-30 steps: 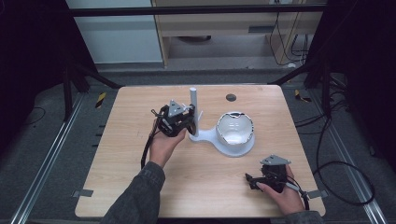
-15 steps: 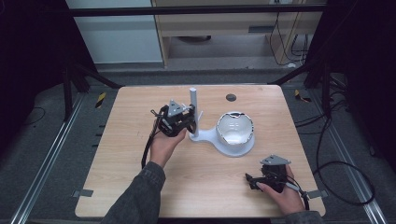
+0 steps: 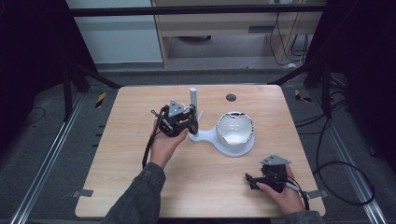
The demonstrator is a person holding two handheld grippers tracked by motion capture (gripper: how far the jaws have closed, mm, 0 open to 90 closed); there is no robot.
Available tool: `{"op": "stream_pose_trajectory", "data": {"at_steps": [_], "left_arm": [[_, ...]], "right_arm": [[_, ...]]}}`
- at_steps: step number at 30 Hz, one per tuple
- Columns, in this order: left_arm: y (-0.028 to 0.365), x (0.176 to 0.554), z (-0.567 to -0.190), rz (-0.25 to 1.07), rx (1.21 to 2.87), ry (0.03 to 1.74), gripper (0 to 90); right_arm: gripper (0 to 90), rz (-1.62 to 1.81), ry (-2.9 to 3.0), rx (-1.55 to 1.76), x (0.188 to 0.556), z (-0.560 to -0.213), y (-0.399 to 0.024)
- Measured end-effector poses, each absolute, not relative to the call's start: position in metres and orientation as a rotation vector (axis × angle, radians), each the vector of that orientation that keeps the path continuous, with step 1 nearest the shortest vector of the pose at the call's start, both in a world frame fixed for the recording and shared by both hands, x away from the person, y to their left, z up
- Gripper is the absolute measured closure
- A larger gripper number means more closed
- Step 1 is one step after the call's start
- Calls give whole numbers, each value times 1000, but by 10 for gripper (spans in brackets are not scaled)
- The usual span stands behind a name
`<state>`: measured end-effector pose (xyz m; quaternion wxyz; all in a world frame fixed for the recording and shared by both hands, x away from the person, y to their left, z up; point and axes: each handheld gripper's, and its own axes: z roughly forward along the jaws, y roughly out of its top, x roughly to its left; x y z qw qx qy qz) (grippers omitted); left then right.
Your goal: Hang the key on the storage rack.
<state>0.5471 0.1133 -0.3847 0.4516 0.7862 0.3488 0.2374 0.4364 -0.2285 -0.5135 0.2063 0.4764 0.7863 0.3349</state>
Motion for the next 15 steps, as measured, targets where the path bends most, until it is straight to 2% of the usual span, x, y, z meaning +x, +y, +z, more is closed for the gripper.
{"op": "stream_pose_trajectory", "data": {"at_steps": [9,15], "left_arm": [[113,540,-385,614,1949,863,541],[115,536,-383,588,1934,877,476]], "right_arm": [[4,934,2191,1328,436,-513,-228],[4,933,2191,1328,436,-513,-228]]}}
